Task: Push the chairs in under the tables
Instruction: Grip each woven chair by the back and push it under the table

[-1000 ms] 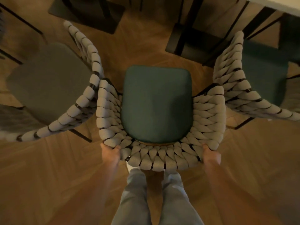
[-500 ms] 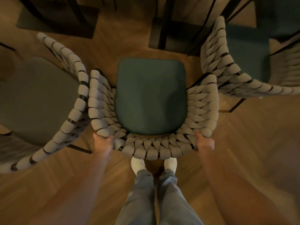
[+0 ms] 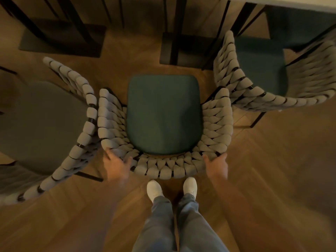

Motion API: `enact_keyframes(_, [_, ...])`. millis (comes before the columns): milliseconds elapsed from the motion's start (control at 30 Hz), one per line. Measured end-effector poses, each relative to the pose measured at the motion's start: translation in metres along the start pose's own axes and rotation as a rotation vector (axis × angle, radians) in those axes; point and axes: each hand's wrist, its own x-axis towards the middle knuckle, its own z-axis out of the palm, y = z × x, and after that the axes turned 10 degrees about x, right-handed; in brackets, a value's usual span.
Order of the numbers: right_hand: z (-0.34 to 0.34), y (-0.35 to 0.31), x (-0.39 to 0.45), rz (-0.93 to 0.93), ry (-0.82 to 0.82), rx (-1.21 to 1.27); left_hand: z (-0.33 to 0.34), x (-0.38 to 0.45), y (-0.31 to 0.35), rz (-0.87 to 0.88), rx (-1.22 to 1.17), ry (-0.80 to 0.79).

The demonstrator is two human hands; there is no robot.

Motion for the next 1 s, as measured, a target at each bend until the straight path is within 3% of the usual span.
enact_keyframes(133, [0.014, 0.017, -0.04, -0.33, -0.086, -0.39, 0.012, -0.018, 0.004, 0.461, 0.483, 0.026])
enact_keyframes(200, [0.025, 0.022, -0.047, -0.514, -0.167, -0.665, 0.015, -0.016, 0.005, 0.693, 0.752, -0.135])
enact_keyframes(267, [0.034, 0.024, -0.043, -0.647, -0.301, -0.897, 0.016, -0.013, 0.008, 0.784, 0.962, -0.299])
enact_keyframes(400, [0.038, 0.018, -0.012, -0.766, -0.362, -1.065, 0.021, -0.004, 0.012, 0.834, 1.065, -0.294])
enact_keyframes(567, [0.038, 0.01, 0.013, -0.78, -0.45, -1.167, 0.025, 0.006, 0.012, 0.891, 1.144, -0.254])
enact_keyframes(1000, [0.051, -0.08, 0.057, -0.794, -0.407, -1.121, 0.0, 0.08, 0.085, 0.883, 1.112, -0.185])
